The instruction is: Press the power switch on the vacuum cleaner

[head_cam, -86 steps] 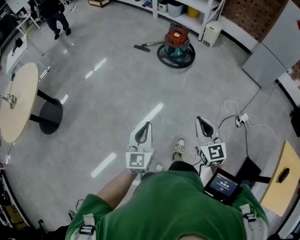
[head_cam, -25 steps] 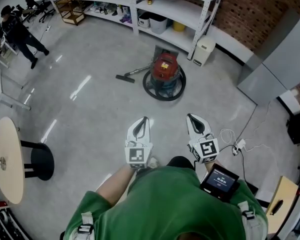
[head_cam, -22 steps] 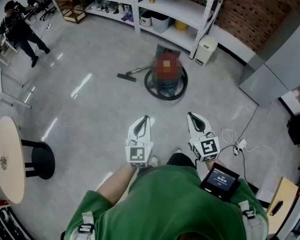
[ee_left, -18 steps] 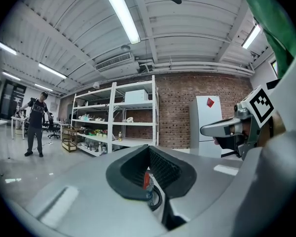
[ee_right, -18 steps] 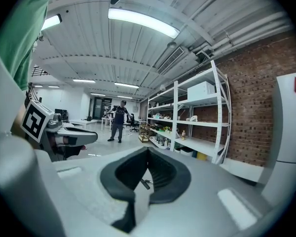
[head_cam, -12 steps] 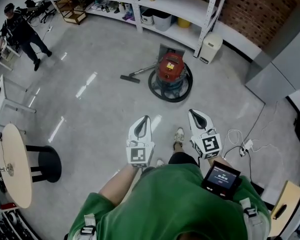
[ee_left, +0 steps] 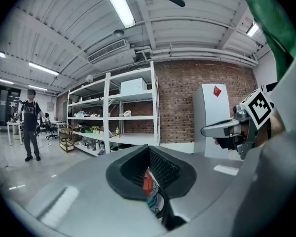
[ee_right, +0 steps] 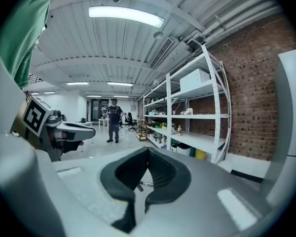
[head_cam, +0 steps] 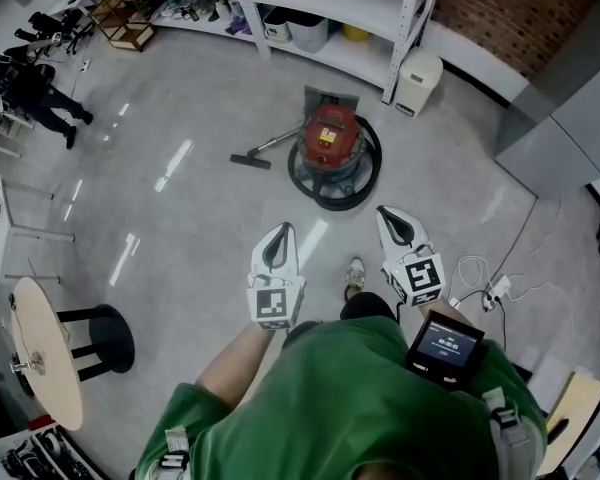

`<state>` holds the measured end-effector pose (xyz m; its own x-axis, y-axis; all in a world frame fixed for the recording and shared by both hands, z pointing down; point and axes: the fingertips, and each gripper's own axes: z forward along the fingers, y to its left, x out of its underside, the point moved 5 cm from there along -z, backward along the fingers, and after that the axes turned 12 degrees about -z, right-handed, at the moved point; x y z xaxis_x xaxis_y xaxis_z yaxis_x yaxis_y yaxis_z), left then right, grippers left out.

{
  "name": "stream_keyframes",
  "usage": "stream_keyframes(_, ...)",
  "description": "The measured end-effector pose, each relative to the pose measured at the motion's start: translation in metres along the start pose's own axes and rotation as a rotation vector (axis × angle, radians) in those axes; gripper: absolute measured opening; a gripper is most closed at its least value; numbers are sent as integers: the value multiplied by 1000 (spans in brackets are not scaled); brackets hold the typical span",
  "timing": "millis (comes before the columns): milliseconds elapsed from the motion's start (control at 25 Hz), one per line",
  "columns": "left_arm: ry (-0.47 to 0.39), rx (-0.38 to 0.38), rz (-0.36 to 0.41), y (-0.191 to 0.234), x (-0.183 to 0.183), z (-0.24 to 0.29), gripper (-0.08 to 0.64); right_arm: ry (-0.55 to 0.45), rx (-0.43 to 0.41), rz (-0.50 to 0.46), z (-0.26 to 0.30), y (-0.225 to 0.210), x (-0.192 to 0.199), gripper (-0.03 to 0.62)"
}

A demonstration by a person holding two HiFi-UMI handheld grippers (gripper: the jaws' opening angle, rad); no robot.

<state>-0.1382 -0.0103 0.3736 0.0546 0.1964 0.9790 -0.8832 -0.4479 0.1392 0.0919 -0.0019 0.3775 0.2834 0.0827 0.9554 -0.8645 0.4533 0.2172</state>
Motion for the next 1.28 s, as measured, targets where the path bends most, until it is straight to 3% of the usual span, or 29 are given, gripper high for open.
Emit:
stream_keyframes(360,45,-22,14,-12,-5,92,5,4,-24,28,50,-81,17,2)
stream_keyframes(760,58,-32,-11,8,-7,153,5,31,-55,36,106,-108,24,2)
stream_keyframes(1120,105,57,-11,54,0,230,6,92,-20,2,173,-125,27,2)
stream_keyframes(1280,140,101,-9,81,5,269,6,128,-43,-25,213,-128,32,2)
